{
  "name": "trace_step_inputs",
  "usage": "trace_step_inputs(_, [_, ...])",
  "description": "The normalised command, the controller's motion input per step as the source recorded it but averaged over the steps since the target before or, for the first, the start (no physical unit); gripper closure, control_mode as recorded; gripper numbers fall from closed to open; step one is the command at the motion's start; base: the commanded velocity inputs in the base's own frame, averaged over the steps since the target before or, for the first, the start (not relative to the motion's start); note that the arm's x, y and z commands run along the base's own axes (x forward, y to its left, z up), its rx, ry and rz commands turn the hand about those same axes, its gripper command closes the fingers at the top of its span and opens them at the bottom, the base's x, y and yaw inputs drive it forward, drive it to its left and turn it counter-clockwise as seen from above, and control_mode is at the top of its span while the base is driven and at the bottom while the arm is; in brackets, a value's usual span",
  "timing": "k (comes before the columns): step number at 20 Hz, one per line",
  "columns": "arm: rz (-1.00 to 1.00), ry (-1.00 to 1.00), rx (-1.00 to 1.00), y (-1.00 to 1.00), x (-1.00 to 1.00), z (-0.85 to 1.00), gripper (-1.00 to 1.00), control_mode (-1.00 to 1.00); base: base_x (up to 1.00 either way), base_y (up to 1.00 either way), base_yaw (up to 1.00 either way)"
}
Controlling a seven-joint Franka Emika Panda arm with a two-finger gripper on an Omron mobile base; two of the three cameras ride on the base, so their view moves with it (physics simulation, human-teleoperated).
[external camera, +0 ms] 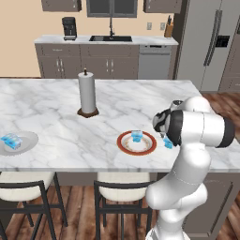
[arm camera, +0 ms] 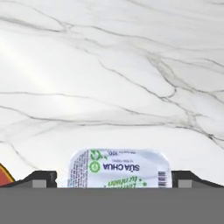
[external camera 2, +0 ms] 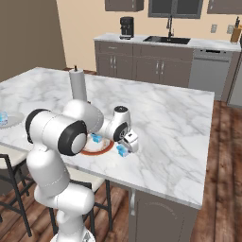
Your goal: Place two yogurt containers on each plate.
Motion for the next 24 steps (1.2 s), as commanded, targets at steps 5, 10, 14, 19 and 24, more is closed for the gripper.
trace_step_inputs(5, [0.00, 0.00, 0.00, 0.00, 0.00, -0.33, -1.00, -1.00, 0.00, 0.00, 0.00])
trace_step_inputs(10, [0.00, 0.00, 0.00, 0.14, 0.00, -0.18, 1.00, -1.00, 0.00, 0.00, 0.00])
trace_step_inputs(14, [0.00, 0.00, 0.00, 0.23, -0.08, 0.01, 1.00, -1.00, 0.00, 0.00, 0.00])
trace_step_inputs(19, [0.00, -0.06, 0.00, -0.01, -0.33, 0.27, 1.00, -1.00, 0.00, 0.00, 0.00])
trace_step_inputs(24, [0.00, -0.06, 0.01, 0.17, -0.75, 0.98, 1.00, -1.00, 0.00, 0.00, 0.00])
